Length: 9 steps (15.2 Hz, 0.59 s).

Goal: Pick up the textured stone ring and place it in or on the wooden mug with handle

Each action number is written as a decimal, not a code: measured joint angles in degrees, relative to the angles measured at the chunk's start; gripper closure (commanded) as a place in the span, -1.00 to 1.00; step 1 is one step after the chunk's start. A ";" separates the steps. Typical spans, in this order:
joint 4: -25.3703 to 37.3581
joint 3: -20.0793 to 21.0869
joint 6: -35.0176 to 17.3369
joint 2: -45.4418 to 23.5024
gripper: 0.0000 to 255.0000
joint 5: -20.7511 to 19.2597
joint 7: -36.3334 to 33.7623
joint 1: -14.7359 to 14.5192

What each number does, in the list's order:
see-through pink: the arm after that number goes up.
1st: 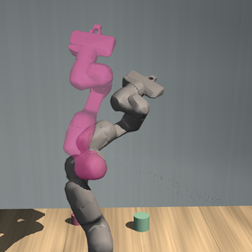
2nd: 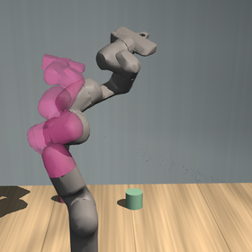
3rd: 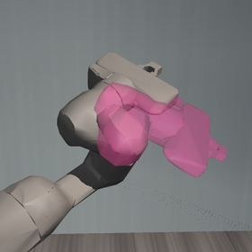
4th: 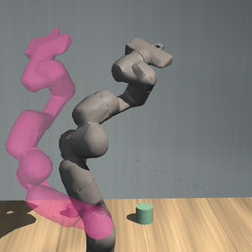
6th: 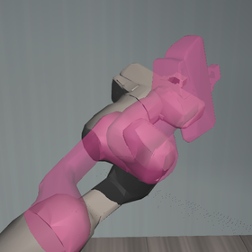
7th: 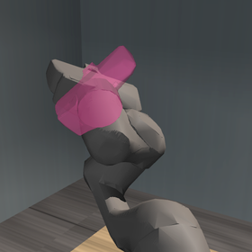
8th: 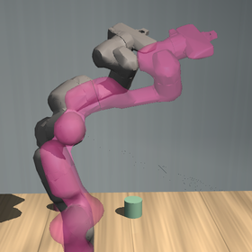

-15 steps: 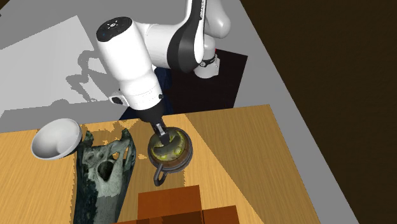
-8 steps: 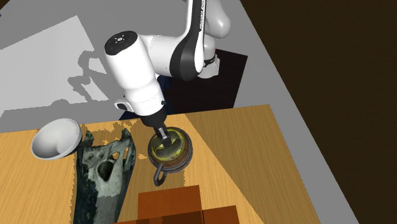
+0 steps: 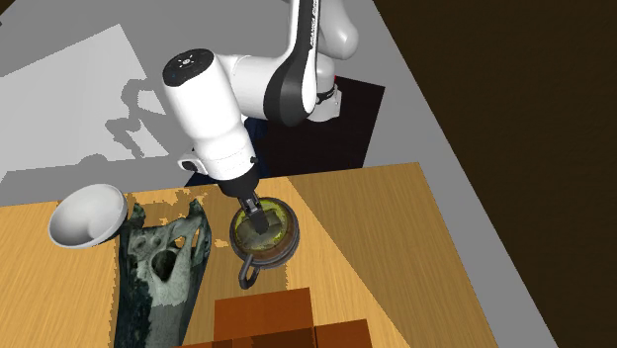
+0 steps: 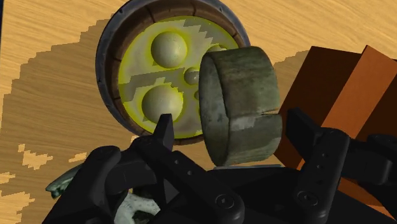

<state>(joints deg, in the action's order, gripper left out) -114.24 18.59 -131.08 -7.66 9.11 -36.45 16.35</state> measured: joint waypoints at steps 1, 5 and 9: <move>0.00 0.00 0.00 0.00 -1.00 0.00 0.00 0.00; 0.75 -0.09 2.10 1.40 -1.00 0.35 0.18 0.29; 2.44 -0.35 6.11 3.72 -1.00 0.92 0.58 0.81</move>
<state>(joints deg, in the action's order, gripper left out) -111.81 18.25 -124.97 -3.94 10.03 -35.86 17.16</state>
